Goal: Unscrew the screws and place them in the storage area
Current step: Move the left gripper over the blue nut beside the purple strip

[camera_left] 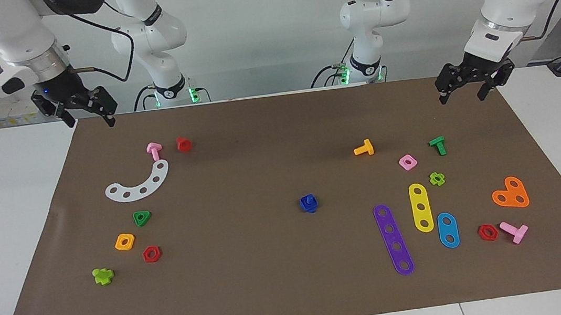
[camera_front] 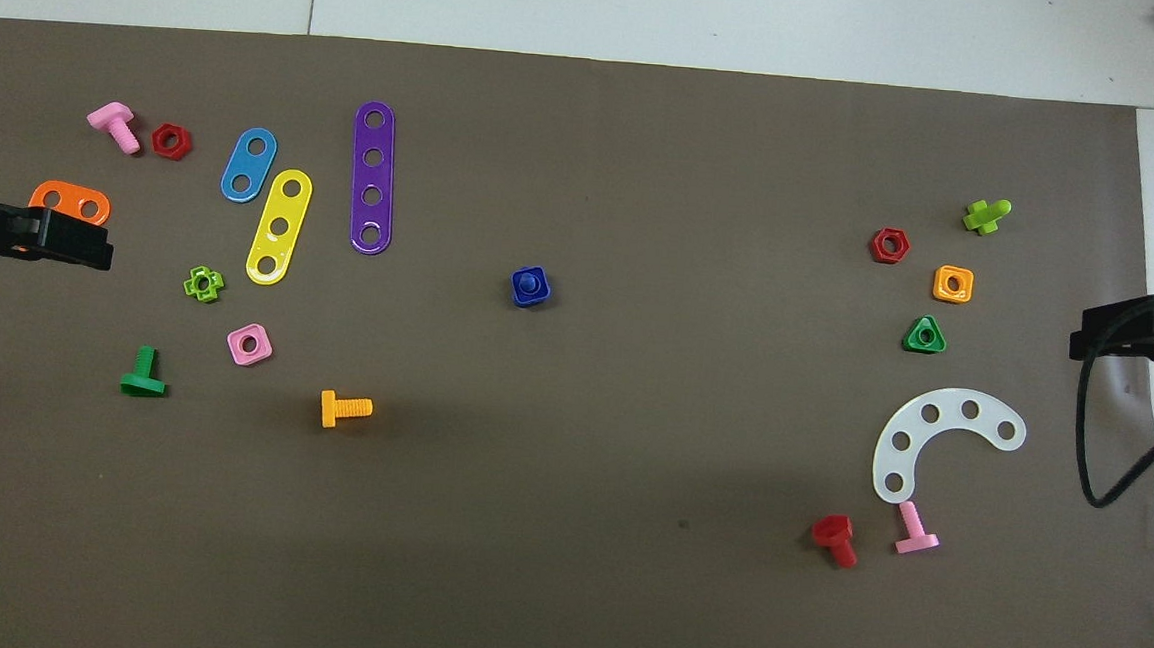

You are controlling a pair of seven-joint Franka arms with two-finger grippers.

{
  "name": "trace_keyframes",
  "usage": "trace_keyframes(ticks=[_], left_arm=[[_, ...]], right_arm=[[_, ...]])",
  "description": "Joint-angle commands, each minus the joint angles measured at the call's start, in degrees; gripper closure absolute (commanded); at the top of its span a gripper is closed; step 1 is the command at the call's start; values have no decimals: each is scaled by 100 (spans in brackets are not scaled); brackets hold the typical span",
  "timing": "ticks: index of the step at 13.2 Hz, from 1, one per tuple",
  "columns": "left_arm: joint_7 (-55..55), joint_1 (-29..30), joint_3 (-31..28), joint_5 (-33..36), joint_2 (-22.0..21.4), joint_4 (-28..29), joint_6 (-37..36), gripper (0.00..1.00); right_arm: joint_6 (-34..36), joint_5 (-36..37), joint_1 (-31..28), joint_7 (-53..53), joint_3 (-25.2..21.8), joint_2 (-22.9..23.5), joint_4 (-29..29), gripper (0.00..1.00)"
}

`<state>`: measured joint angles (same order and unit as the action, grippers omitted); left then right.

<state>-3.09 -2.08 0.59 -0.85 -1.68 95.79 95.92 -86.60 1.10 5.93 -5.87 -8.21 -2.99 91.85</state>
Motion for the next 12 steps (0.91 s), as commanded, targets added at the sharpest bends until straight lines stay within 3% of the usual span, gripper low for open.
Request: trace_keyframes(ticks=[1, 6, 12], left_arm=[[682, -309, -41, -492, 9, 150, 146, 0], [2257, -1512, -50, -618, 922, 53, 1409, 0], [3489, -2322, -50, -592, 1994, -69, 3009, 0]], right_arm=[[-6, 40, 40, 183, -32, -88, 113, 0], [-15, 31, 40, 191, -32, -97, 122, 0], [-6, 31, 49, 191, -32, -105, 113, 0]])
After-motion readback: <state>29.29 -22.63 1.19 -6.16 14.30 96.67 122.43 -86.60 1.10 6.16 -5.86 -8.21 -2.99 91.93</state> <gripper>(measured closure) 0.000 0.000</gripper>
